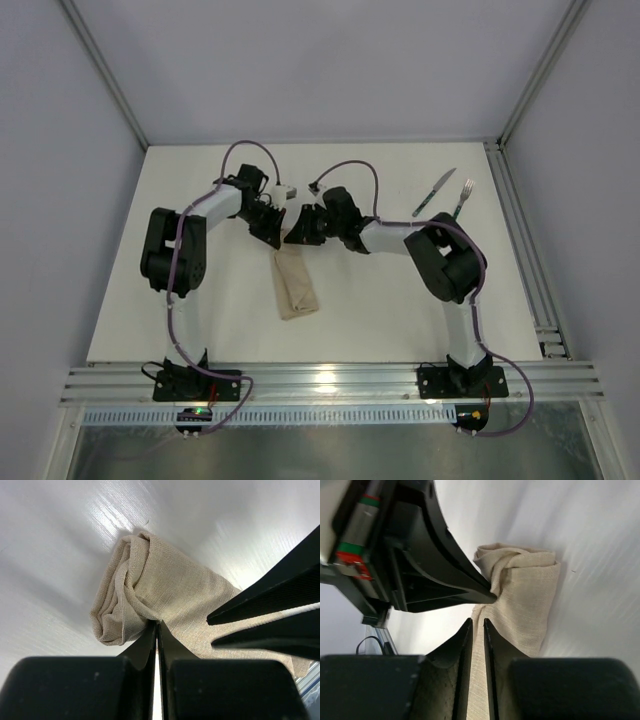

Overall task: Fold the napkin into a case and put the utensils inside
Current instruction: Stuff the top corner of the smaller-rectangle-folded napkin into the folded napkin.

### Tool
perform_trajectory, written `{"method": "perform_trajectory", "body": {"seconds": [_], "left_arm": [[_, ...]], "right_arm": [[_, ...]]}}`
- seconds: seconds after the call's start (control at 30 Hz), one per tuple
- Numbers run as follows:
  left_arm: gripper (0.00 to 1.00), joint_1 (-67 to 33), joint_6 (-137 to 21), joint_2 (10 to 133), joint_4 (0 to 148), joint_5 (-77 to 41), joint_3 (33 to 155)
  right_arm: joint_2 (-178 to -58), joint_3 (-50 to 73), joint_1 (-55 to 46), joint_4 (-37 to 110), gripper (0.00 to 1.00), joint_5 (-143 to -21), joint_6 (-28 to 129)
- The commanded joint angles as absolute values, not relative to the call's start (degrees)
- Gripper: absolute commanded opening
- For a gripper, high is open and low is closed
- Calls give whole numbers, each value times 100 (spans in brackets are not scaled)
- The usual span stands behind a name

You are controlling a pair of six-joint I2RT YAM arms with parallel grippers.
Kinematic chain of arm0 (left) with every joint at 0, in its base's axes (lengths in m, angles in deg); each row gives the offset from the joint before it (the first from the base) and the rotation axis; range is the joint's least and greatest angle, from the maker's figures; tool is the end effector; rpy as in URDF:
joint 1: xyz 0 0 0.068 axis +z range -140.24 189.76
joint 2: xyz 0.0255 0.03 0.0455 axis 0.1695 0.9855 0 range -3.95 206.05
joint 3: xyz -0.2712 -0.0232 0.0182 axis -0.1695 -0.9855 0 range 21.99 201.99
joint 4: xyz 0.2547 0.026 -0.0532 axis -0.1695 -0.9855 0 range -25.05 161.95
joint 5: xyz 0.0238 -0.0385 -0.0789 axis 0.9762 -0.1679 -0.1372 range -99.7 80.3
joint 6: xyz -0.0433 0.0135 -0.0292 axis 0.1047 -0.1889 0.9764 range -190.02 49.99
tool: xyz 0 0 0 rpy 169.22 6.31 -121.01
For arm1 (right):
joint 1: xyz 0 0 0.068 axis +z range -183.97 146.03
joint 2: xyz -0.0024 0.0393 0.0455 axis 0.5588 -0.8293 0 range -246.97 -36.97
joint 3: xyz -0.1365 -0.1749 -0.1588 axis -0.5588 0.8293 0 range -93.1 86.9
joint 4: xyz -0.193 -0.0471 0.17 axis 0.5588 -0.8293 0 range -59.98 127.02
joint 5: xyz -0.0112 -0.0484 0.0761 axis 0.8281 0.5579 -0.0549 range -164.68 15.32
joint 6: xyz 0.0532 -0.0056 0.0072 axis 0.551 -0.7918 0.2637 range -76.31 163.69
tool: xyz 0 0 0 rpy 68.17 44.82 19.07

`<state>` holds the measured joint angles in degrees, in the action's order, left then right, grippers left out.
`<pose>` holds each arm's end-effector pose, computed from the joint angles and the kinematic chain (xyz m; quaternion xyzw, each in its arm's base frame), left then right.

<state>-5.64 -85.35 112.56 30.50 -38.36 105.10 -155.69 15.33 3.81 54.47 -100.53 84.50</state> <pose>0.3840 -0.1236 0.1633 0.2860 0.9174 -0.2455 0.1276 0.3457 0.2878 0.1536 -0.0900 0.8455 0.4597 0.2564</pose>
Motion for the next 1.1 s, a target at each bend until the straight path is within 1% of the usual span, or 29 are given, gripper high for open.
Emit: {"method": "perform_trajectory", "body": {"seconds": [0.0, 0.1, 0.13, 0.17, 0.37, 0.63, 0.8, 0.97, 1.07], "left_arm": [[0, -553, -8478, 11260, 3178, -4010, 10514], [0, -553, -8478, 11225, 3161, -4010, 10531], [0, -553, -8478, 11198, 3161, -4028, 10531], [0, -553, -8469, 11189, 3161, -4037, 10531], [0, -579, -8382, 11154, 3213, -4220, 10767], [0, -685, -8417, 11181, 3055, -4344, 10795], [0, -676, -8434, 11382, 3055, -4090, 10777], [0, -650, -8417, 11725, 2862, -3852, 10804], [0, -641, -8390, 11840, 2818, -3747, 10795]], "right_arm": [[-15685, 1405, 400, 5126, 17, -10184, 8191], [-16010, 1272, 400, 5187, 9, -10281, 8306], [-16089, 1255, 417, 5222, 5, -10368, 8428], [-16168, 1228, 400, 5318, 4, -10412, 8490], [-16722, 729, 549, 5538, 4, -10606, 8894], [-16819, 728, 531, 5653, 4, -10421, 9009], [-16916, 613, 532, 5706, 4, -10422, 9124], [-16399, 727, 531, 5145, 4, -10185, 8509], [-15933, 789, 540, 4549, 10, -10096, 7886]]}}
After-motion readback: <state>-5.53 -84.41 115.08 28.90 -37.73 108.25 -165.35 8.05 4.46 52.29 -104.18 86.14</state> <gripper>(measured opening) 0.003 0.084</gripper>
